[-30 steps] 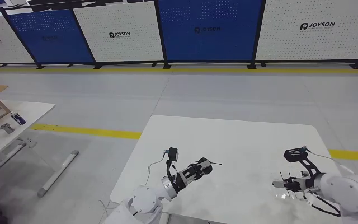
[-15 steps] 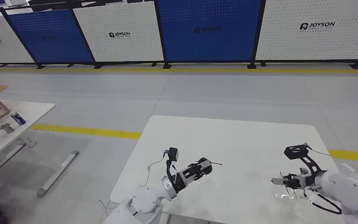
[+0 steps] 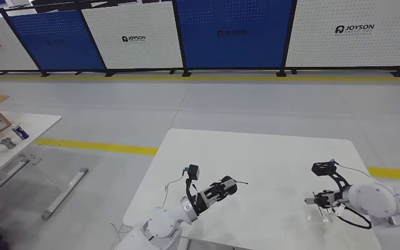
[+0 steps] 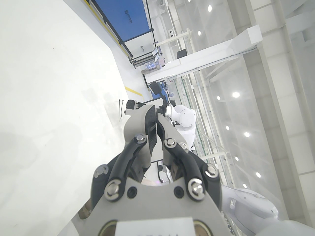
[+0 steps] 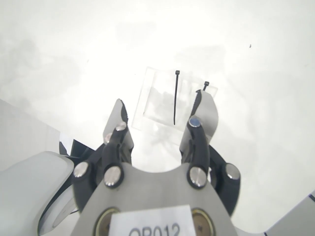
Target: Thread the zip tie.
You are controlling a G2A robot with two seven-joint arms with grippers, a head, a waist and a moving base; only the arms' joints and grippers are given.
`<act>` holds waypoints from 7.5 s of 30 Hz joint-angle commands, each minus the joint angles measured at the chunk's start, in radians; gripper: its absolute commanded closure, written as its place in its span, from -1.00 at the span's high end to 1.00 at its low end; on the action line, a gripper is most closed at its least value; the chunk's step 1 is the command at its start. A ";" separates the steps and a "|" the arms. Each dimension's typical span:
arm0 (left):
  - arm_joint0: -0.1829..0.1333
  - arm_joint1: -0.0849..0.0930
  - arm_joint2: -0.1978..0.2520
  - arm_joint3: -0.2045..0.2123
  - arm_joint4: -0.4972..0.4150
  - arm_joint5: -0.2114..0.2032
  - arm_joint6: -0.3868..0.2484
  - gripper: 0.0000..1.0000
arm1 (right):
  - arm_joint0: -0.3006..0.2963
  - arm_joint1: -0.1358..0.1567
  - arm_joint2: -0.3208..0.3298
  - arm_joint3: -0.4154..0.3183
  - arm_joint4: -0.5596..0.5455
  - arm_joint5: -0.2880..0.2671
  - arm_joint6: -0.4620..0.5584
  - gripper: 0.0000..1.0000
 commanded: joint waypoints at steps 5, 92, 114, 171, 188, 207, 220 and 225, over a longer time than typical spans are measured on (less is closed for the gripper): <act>0.000 0.000 0.000 0.000 0.000 0.000 0.000 -1.00 | -0.009 0.017 -0.004 -0.004 -0.001 0.014 0.000 -0.24; 0.000 0.000 0.000 0.000 0.000 0.000 0.000 -1.00 | -0.044 0.111 -0.013 -0.030 0.182 0.119 -0.155 -1.00; 0.000 0.000 0.000 0.000 0.000 0.000 0.000 -1.00 | -0.084 0.118 0.022 -0.052 0.194 0.120 -0.170 -1.00; 0.000 0.000 0.000 0.000 0.000 0.000 0.000 -1.00 | -0.666 0.077 0.220 -0.418 0.278 0.280 -1.131 -1.00; 0.000 0.000 0.000 0.000 0.000 0.000 0.000 -1.00 | -0.729 0.056 0.186 -0.447 0.235 0.307 -1.258 -1.00; 0.000 0.000 0.000 0.000 0.000 0.000 0.000 -1.00 | -0.781 0.043 0.326 -0.438 0.592 0.114 -1.163 -1.00; 0.000 0.000 0.000 0.000 0.000 0.000 0.000 -1.00 | -0.822 0.006 0.242 -0.460 0.813 -0.019 -1.260 -1.00; 0.000 0.000 0.000 0.000 0.000 0.000 0.000 -1.00 | -0.822 0.005 0.239 -0.459 0.813 -0.019 -1.265 -1.00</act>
